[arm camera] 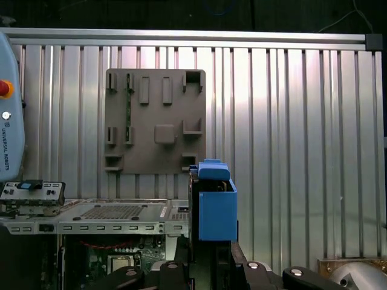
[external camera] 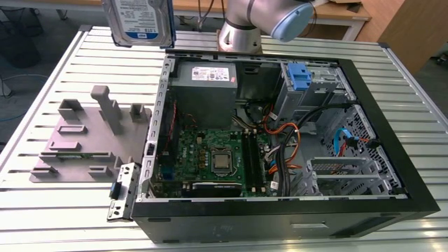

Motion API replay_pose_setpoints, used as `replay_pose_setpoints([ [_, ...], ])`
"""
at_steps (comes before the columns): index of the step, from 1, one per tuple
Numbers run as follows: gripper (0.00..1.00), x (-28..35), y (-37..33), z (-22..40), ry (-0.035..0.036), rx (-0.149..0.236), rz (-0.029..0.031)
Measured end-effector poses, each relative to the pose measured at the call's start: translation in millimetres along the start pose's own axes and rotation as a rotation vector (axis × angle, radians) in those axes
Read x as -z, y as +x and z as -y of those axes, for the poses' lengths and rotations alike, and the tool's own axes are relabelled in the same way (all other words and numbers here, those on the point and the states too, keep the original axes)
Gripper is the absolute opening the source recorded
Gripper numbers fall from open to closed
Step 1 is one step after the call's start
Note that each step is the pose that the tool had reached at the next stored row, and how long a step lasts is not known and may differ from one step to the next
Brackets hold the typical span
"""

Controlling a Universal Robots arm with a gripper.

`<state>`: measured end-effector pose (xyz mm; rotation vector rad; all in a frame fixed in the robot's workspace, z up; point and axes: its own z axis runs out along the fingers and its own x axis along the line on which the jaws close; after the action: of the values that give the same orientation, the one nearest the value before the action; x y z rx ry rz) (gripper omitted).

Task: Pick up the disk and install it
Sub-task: 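Pick up the disk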

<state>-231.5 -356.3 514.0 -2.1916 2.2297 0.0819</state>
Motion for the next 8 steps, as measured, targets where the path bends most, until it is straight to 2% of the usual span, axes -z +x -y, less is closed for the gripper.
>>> replay_pose_setpoints([
  [8, 0.35, 0.4, -0.3, 17.1, 0.0000, 0.000, 0.0001],
])
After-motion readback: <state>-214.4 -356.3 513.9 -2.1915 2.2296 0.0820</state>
